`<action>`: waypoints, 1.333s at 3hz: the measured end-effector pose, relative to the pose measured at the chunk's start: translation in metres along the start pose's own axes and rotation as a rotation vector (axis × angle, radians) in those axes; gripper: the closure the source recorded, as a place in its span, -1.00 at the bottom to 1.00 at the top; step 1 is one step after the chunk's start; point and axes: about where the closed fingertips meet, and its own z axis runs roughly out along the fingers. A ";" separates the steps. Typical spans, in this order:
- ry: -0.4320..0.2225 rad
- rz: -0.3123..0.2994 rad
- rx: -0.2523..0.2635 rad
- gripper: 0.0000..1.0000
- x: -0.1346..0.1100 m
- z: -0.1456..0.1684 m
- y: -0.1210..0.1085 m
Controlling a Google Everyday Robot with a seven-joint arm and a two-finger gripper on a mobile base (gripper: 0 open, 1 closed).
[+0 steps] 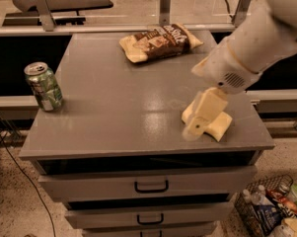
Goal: Knock green can over
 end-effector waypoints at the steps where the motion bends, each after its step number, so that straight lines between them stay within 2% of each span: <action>1: -0.142 0.026 -0.027 -1.00 -0.040 0.041 0.001; 2: -0.179 0.029 -0.006 -1.00 -0.052 0.042 -0.004; 3: -0.175 0.028 -0.009 -1.00 -0.052 0.042 -0.003; 4: -0.240 0.033 -0.008 -1.00 -0.065 0.048 -0.009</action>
Offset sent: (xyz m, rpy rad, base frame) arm 0.0143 0.0490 -0.0155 0.1359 -0.0003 0.0081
